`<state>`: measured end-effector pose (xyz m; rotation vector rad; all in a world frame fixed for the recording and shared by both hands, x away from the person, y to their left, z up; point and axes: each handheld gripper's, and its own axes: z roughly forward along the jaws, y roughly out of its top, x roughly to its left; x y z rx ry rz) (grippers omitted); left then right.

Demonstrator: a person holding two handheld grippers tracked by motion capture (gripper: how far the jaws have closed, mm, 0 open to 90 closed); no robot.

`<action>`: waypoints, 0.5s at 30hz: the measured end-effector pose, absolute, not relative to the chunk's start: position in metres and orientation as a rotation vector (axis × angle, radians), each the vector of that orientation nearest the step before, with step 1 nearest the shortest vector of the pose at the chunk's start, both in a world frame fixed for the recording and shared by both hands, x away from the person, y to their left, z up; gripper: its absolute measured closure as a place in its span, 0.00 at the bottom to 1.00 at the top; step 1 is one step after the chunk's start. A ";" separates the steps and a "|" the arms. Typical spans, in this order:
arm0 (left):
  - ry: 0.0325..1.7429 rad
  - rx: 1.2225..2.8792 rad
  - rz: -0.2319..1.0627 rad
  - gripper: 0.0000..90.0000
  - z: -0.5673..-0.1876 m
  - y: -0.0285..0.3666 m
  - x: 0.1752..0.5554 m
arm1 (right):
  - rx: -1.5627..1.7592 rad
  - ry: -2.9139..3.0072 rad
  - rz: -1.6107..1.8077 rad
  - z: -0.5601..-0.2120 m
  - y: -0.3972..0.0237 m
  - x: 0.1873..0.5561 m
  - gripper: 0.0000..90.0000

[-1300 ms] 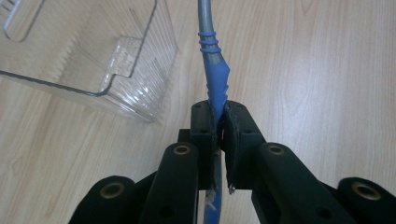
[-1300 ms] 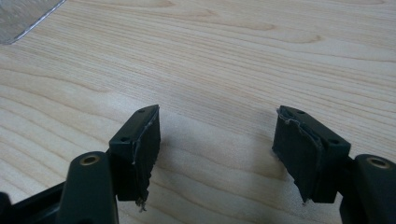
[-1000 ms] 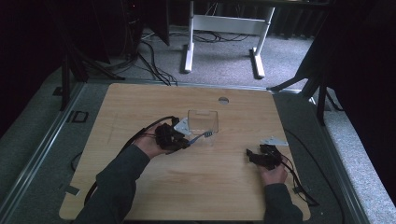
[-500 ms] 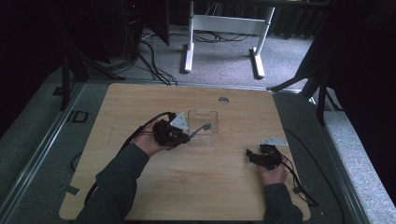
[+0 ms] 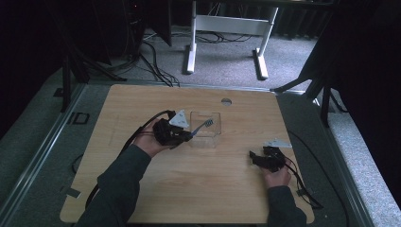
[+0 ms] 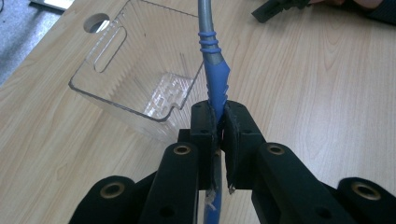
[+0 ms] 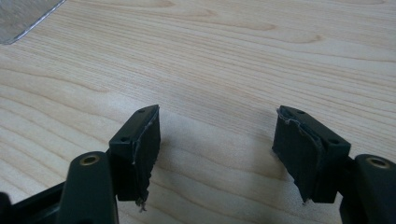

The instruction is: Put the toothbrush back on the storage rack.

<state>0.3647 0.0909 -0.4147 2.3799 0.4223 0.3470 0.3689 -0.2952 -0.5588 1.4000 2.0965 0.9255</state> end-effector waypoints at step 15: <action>0.437 2.328 0.358 0.93 -0.411 0.094 0.364 | 1.402 2.097 0.925 -0.559 -0.295 0.369 0.35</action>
